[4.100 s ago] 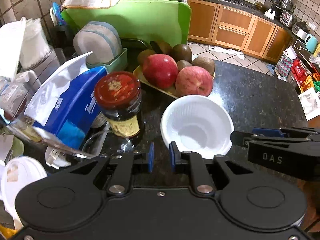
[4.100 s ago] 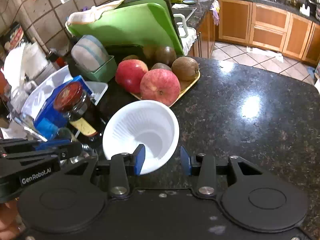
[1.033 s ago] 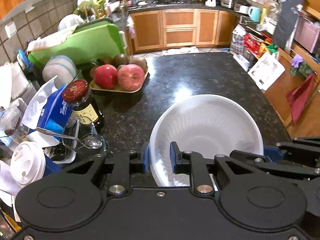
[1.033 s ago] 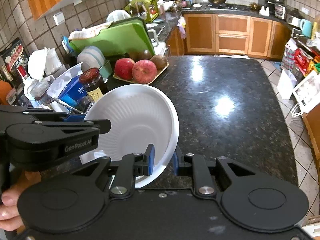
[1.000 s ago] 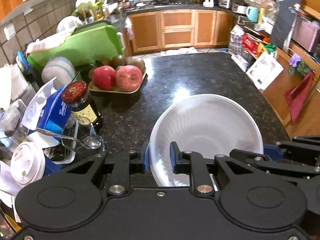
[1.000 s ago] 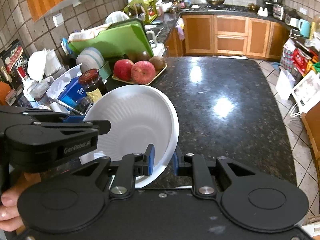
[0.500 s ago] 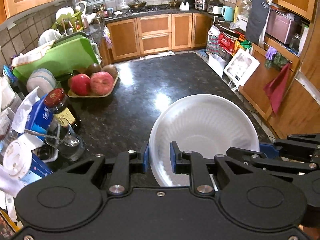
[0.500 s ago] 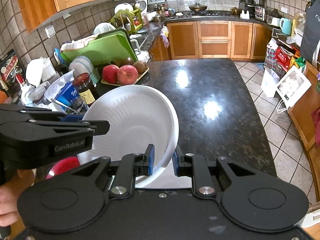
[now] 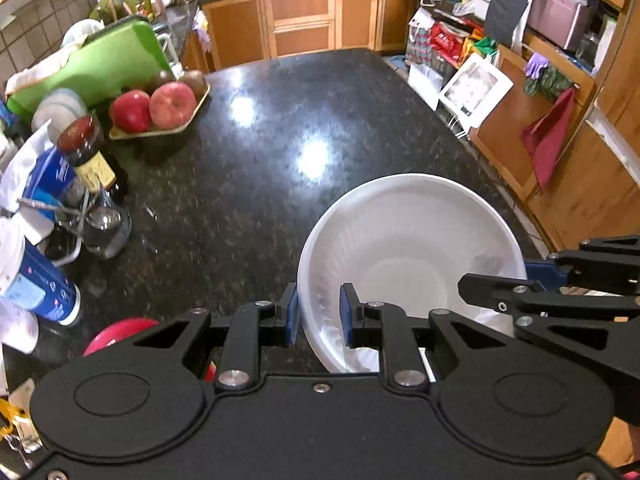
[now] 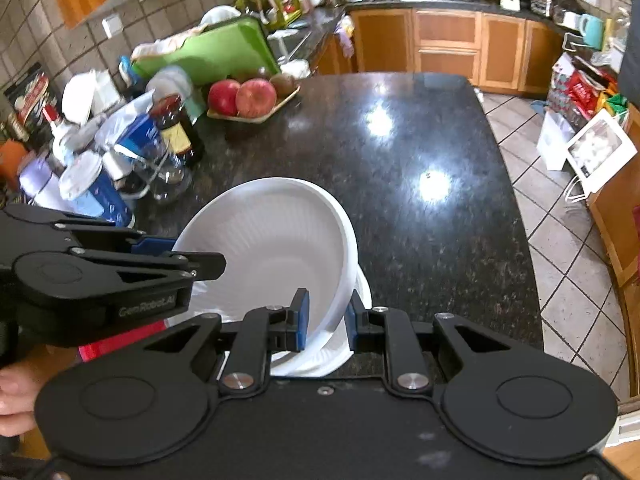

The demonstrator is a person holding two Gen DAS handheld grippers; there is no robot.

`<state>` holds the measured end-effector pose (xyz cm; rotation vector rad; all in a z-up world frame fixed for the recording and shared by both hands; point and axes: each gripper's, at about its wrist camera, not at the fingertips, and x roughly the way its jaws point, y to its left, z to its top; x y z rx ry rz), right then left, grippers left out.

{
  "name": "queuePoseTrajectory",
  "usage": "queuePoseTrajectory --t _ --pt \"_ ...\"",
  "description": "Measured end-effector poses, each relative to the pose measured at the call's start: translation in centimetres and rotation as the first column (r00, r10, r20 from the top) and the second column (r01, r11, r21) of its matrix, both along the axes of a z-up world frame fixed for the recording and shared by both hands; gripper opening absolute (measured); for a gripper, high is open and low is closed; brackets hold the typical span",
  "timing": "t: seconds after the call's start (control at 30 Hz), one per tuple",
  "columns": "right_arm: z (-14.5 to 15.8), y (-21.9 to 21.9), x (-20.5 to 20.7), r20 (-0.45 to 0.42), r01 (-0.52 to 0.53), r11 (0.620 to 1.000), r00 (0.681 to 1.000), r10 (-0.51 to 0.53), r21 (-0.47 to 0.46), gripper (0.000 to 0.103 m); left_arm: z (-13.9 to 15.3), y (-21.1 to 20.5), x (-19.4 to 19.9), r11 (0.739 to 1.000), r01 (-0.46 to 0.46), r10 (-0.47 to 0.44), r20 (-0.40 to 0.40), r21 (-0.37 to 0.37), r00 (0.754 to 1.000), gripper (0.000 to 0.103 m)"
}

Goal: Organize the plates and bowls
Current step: 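Lift the small white bowl with both grippers and carry it to the nested bowls, then lower the small bowl into the nested bowls and open both grippers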

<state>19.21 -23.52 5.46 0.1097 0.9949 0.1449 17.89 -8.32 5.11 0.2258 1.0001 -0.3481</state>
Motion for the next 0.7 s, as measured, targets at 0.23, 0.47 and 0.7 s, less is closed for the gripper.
queuePoseTrajectory --t 0.23,0.47,0.7 --pt "-2.2 -0.7 1.0 -0.067 -0.047 0.999 0.997 0.048 0.022 0.021 -1.8 -0.3 0.4 0.998 -0.053 0.055 -0.068 0.026 0.996 0.027" --pt "-3.7 -1.2 2.0 -0.103 -0.071 0.997 0.992 0.074 0.031 0.023 -2.6 -1.0 0.4 0.997 -0.067 0.070 -0.078 0.041 0.994 0.027" --pt "-4.4 -1.8 2.7 -0.124 -0.072 0.996 0.989 0.077 0.046 0.023 -3.4 -1.2 0.9 0.997 -0.066 0.071 -0.113 0.048 0.991 0.027"
